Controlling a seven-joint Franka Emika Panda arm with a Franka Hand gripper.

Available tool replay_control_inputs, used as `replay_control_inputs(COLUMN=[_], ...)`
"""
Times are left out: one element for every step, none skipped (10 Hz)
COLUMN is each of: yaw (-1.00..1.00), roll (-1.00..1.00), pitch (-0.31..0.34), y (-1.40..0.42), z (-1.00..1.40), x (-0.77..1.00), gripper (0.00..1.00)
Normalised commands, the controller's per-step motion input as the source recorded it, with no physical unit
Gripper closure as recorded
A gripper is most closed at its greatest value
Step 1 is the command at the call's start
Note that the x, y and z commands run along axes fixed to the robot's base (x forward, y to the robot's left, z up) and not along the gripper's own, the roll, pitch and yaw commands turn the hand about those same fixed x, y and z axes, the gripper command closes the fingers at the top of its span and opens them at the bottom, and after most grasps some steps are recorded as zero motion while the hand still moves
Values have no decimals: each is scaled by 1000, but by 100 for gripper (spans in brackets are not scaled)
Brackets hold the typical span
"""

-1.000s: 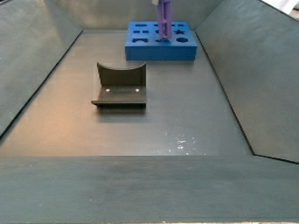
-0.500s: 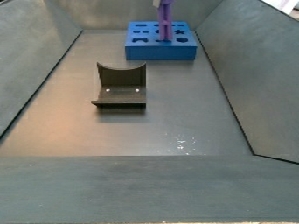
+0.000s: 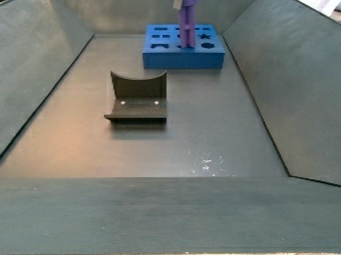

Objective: Pick up the 3 prong object. Move up. Rotate the 3 prong object. Place the 3 prong object on the fixture. Regrasp the 3 prong object. Move to above the board. Insert the 3 prong object.
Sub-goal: Insert the 3 prong object.

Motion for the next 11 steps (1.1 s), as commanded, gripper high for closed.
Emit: replay_control_inputs(yaw=[291, 383, 346, 271, 171, 77, 274, 286, 266, 226, 189], roll=[-74, 0, -4, -1, 0, 109, 259, 157, 109, 117, 141], pitch=[-256, -267, -260, -206, -97, -76, -250, -276, -313, -376, -373], y=[0, 20, 0, 0, 0, 0, 0, 0, -11, -77, -111], z=[-334, -389, -383, -320, -189, -157, -400, -391, -411, -480, -480], x=[0, 6, 0, 134, 360, 234, 0, 0, -51, -197, -226], gripper=[100, 100, 100, 100, 100, 100, 100, 100, 100, 100, 100])
